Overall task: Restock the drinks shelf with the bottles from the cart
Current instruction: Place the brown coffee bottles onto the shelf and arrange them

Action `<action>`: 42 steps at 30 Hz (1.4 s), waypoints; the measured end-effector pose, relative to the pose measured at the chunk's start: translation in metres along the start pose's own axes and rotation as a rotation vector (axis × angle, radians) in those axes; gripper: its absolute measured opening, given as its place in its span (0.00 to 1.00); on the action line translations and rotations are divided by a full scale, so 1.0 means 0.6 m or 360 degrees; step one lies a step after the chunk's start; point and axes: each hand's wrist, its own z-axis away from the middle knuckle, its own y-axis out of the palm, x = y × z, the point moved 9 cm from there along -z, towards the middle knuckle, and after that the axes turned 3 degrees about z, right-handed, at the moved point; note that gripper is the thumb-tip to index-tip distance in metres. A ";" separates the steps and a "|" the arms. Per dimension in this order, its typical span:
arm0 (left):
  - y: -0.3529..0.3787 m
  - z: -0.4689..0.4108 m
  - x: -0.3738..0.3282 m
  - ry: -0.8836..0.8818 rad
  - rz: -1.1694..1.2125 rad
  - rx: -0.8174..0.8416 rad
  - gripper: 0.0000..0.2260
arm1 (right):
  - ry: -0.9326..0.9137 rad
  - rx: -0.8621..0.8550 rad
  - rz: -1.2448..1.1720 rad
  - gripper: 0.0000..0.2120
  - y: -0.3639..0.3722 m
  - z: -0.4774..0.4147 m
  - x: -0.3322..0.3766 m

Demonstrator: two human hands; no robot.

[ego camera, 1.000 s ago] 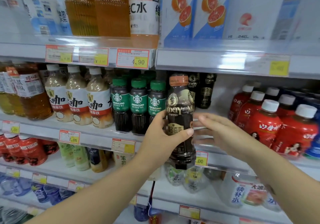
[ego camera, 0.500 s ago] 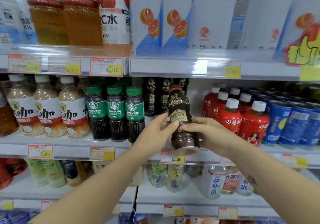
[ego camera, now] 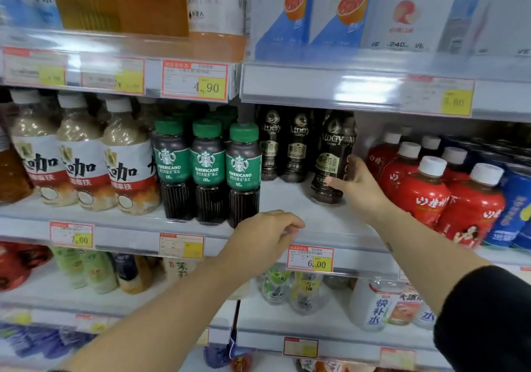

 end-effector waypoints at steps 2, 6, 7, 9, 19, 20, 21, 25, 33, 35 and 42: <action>0.001 0.001 -0.001 0.0059 -0.0039 -0.0043 0.11 | -0.0026 0.0018 0.0037 0.27 -0.002 -0.009 -0.008; 0.000 0.004 -0.002 0.0152 -0.0049 -0.0138 0.10 | -0.0059 0.0033 0.0269 0.30 -0.005 -0.033 -0.020; 0.000 0.005 -0.002 0.0171 -0.0049 -0.0157 0.10 | -0.0050 0.0009 0.0360 0.31 -0.004 -0.035 -0.022; -0.001 0.006 -0.001 0.0195 -0.0030 -0.0184 0.10 | -0.0056 -0.0099 0.0631 0.36 -0.002 -0.039 -0.022; -0.003 0.008 -0.003 0.0224 -0.0014 -0.0217 0.16 | -0.0061 -0.0265 0.1086 0.26 0.011 -0.085 -0.021; -0.003 0.008 -0.003 0.0224 -0.0018 -0.0219 0.15 | -0.0063 -0.0256 0.1079 0.26 0.013 -0.090 -0.025; -0.003 0.008 -0.003 0.0224 -0.0022 -0.0220 0.15 | -0.0071 -0.0248 0.1071 0.26 0.015 -0.095 -0.028; -0.003 0.007 -0.003 0.0236 -0.0044 -0.0244 0.15 | -0.0102 -0.0274 0.1088 0.25 0.015 -0.108 -0.036; 0.001 0.008 -0.003 0.0233 -0.0090 -0.0216 0.11 | -0.0100 -0.0203 0.1100 0.24 0.019 -0.071 -0.021; 0.003 0.008 -0.001 0.0233 -0.0088 -0.0229 0.10 | -0.0246 -0.0153 0.1081 0.20 0.022 -0.018 0.016; 0.003 0.097 -0.019 0.0225 -0.0139 -0.0668 0.14 | -0.0733 0.0088 0.0837 0.06 0.025 0.280 0.054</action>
